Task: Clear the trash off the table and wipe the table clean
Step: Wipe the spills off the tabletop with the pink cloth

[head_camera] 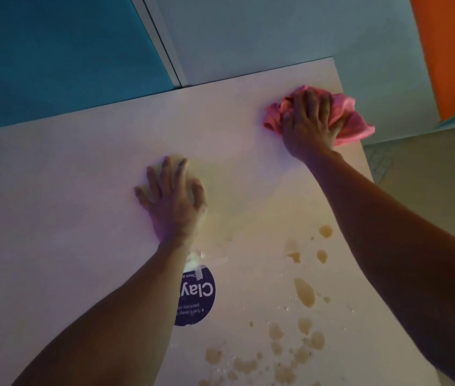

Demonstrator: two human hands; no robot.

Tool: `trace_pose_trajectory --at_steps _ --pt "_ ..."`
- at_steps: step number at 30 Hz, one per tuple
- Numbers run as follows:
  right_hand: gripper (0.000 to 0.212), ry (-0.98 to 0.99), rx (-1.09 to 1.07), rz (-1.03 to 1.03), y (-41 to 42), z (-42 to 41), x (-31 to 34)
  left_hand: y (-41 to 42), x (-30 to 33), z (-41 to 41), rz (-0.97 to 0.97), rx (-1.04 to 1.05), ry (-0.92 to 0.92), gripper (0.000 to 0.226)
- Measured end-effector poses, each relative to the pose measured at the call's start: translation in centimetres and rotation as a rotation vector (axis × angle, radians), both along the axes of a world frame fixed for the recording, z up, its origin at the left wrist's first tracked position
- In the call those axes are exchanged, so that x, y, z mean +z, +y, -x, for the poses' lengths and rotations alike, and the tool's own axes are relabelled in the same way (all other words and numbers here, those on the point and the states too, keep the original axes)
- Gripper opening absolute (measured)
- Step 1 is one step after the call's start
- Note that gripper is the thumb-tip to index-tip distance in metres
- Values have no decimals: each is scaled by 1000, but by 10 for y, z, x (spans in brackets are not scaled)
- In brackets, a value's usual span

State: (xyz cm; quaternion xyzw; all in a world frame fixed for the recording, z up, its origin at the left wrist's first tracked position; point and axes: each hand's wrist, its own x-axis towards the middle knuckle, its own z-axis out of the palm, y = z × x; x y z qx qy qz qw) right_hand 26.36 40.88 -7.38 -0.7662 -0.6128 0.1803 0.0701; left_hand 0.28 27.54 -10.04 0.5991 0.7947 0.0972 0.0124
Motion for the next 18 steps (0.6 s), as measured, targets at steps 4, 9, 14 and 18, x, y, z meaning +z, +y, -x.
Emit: trace_pose_trajectory --at_steps 4,9,14,18 --pt "57 -24 140 -45 -1 51 -7 -1 -2 4 3 2 25 54" --pt "56 -59 368 -161 -78 87 -13 -1 1 5 -2 16 7 56" --pt "53 -137 339 -233 -118 42 -16 0 1 3 -11 6 -3 56" --pt "55 -103 155 -183 -73 40 -17 0 1 1 2 4 6 57"
